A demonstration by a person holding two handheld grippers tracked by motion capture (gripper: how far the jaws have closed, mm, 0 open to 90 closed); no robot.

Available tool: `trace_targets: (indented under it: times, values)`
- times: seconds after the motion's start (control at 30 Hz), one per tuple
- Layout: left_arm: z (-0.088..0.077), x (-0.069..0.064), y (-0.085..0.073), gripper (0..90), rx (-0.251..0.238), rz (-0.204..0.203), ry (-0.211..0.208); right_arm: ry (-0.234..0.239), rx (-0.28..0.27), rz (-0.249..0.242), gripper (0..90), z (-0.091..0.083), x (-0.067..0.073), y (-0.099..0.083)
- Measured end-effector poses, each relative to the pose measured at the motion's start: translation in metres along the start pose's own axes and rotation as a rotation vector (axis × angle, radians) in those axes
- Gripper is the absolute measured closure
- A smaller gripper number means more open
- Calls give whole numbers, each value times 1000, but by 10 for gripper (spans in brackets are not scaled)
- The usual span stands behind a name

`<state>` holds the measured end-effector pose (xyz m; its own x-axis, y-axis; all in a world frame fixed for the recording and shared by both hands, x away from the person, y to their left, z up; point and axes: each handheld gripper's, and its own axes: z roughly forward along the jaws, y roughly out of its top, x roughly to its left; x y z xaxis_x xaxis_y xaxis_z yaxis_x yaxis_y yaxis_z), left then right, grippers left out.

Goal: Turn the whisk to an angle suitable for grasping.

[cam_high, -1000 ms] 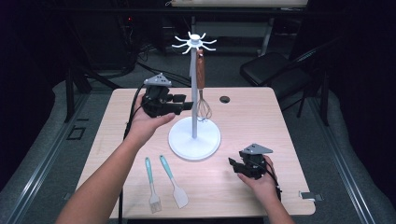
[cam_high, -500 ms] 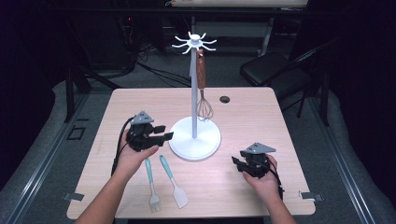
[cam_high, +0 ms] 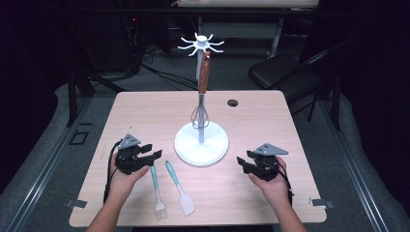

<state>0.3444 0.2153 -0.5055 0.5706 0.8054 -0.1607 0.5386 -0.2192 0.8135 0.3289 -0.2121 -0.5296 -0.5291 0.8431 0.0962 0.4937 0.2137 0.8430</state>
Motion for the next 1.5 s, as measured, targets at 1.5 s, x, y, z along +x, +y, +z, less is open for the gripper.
trace_targets:
  times: [1.5]
  values:
    - [-4,9,-11,545,-54,-56,-21,44,-496,-127,900,-58,22,266]
